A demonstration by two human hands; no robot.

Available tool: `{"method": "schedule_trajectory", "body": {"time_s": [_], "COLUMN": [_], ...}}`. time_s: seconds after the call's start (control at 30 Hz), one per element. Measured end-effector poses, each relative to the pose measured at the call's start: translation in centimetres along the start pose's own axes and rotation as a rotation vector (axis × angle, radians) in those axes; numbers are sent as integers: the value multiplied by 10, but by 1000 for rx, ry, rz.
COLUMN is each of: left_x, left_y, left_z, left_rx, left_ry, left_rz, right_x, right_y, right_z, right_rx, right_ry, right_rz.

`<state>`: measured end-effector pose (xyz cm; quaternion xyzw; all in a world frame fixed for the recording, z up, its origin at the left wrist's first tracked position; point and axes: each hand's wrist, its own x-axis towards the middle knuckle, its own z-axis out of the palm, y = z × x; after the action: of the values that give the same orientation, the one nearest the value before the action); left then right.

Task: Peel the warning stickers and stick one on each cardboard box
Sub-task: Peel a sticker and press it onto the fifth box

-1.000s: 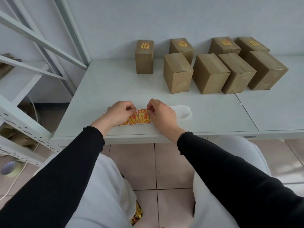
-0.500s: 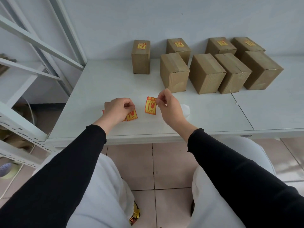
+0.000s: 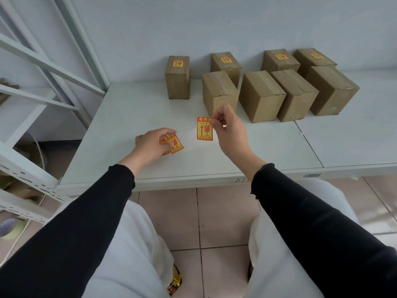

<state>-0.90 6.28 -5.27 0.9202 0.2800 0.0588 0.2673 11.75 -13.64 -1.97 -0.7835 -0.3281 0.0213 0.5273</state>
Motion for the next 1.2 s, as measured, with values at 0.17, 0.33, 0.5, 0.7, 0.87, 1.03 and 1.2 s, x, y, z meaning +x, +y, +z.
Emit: {"method": "schedule_trajectory", "body": {"time_s": [0.17, 0.33, 0.5, 0.7, 0.87, 1.03, 1.2], "left_x": [-2, -3, -16, -15, 2, 38, 90], "left_y": [2, 18, 68, 98, 106, 129, 155], "left_z": [6, 5, -5, -5, -2, -10, -19], "left_rx": [-67, 27, -453, -536, -552, -613, -599], "left_ry": [-26, -7, 77, 43, 65, 82, 107], "left_rz": [55, 114, 169, 129, 119, 117, 103], "right_x": [-2, -2, 2, 10, 26, 72, 139], "right_y": [-1, 0, 0, -5, 0, 2, 6], "right_z": [-5, -10, -14, -18, -23, -36, -48], "right_rx": [-17, -6, -22, -11, 35, 60, -30], "right_ry": [1, 17, 24, 76, 96, 137, 122], "right_rz": [-9, -19, -59, -109, -82, -36, -7]}}
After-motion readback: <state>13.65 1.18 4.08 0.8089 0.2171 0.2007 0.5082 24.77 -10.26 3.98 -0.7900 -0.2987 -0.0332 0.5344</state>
